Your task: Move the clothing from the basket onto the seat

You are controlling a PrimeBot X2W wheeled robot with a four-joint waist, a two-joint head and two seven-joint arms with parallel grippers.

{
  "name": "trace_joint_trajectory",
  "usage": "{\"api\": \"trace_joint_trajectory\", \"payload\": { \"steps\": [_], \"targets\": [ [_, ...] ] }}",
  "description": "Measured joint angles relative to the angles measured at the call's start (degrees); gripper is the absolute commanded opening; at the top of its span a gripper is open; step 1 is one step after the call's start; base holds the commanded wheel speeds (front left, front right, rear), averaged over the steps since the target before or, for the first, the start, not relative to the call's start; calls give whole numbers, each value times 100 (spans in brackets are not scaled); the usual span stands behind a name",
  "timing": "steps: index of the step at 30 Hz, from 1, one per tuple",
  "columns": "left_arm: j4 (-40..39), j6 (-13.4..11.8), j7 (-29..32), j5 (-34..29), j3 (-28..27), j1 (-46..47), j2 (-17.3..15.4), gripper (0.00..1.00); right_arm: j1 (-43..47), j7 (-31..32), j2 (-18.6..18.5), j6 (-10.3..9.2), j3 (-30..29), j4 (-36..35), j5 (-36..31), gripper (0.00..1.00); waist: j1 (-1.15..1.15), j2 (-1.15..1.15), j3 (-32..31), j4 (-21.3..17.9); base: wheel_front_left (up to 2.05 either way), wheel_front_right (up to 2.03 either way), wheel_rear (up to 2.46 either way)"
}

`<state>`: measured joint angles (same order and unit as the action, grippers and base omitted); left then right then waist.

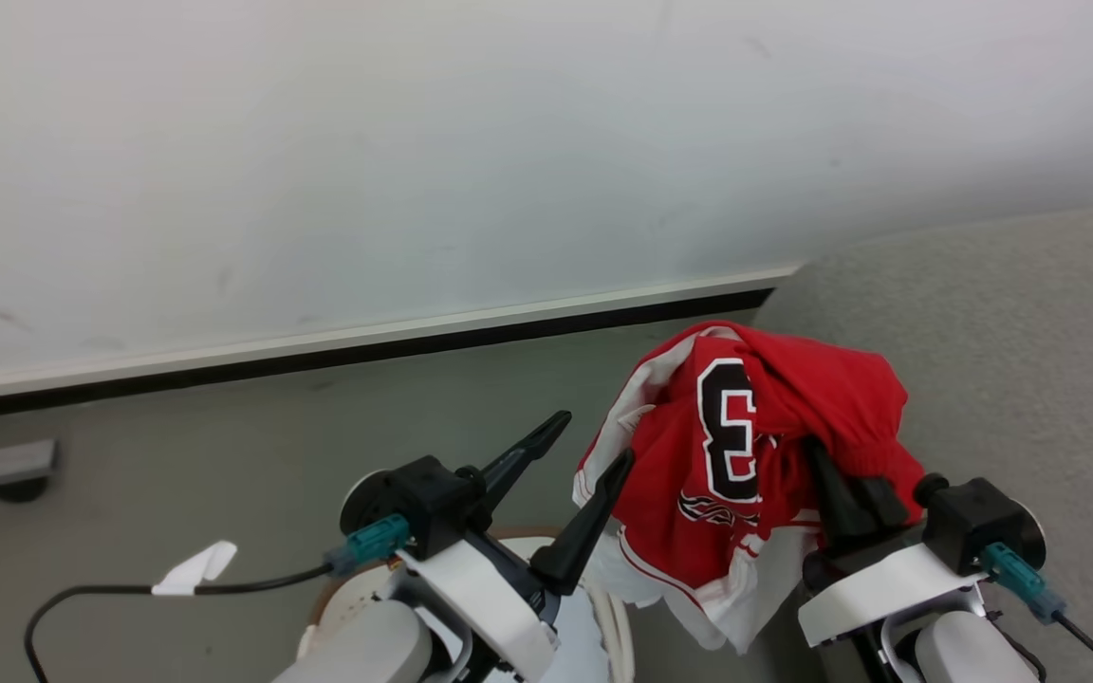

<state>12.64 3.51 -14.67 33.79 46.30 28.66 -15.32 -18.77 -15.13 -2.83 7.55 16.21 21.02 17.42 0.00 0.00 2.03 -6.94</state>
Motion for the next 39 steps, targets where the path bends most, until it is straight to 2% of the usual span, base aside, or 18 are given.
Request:
{"api": "trace_joint_trajectory", "payload": {
  "steps": [14, 22, 29, 39],
  "targets": [
    [-30, 101, -31, -104, 32, -102, -7, 100, 160, 0, -2, 0, -600, -580, -303, 0, 0, 0, 158, -1106, 0, 0, 0],
    [-38, 126, -40, -187, 22, -121, 0, 100, 288, 0, -1, 0, -766, -787, -377, 0, 0, 0, 227, -1572, 0, 0, 0],
    [-33, 162, -40, -237, 8, -135, 24, 100, 365, 0, -1, 0, -866, -875, -388, 0, 0, 0, 278, -1697, 0, 0, 0],
    [-96, 236, -45, -367, -57, -140, 19, 100, 197, 0, -9, 0, -1014, -950, -380, 0, 0, 0, 427, -1510, 0, 0, 0]
  ]
}}
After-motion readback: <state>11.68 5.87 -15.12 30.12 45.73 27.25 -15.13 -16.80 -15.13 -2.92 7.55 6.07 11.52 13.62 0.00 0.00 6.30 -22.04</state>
